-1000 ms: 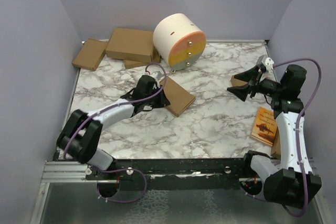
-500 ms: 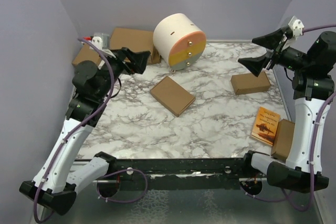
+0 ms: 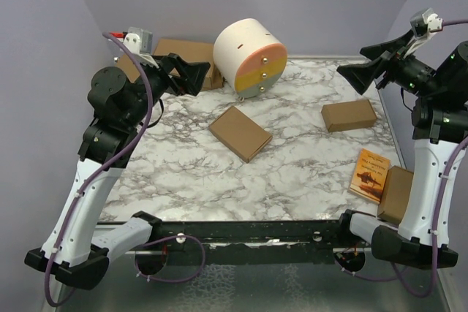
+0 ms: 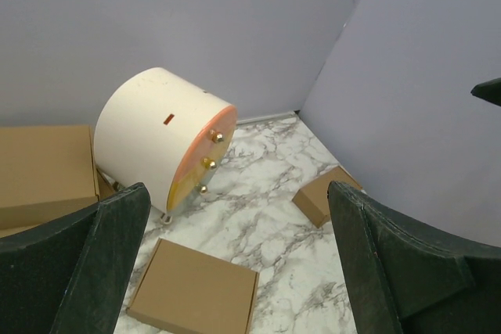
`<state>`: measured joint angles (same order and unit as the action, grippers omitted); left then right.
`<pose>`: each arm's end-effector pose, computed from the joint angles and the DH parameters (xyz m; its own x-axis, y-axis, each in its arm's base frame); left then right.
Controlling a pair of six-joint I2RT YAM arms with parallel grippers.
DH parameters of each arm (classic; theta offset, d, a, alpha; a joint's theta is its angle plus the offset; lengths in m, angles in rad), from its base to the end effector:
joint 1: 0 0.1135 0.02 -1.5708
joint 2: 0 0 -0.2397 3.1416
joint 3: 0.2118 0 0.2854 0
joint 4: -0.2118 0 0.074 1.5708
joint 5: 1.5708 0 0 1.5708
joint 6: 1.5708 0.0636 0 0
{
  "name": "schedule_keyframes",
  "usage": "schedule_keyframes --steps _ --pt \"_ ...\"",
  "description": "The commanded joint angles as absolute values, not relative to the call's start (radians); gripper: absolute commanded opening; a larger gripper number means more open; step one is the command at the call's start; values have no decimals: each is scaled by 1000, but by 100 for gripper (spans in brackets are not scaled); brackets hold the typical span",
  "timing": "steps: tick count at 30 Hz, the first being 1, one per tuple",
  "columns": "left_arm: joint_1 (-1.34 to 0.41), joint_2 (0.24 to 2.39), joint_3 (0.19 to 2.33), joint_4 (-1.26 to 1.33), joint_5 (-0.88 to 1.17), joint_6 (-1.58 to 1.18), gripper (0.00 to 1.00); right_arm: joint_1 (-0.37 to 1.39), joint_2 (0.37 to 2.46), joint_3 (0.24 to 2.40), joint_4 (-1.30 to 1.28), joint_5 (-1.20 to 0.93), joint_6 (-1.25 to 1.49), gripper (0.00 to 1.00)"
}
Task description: Fold the paper box
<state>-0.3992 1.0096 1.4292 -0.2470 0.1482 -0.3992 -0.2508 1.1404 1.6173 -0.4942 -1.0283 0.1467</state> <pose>0.2338 -0.1088 0.5084 -0.0557 -0.3937 -0.9175 0.5392 0.7616 -0.3595 0.2529 -0.0086 0.5109 -0.1191 0.1084 -0.9869 -0.6914 0.7044 0.1608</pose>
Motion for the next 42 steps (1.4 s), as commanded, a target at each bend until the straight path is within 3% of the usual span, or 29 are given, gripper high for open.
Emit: schedule_keyframes --steps 1,42 --pt "-394 1009 1438 -280 181 -372 99 -263 1146 1653 -527 -957 165 99" --pt "-394 956 1379 -310 155 -345 99 -276 1098 1583 -490 -943 162 99"
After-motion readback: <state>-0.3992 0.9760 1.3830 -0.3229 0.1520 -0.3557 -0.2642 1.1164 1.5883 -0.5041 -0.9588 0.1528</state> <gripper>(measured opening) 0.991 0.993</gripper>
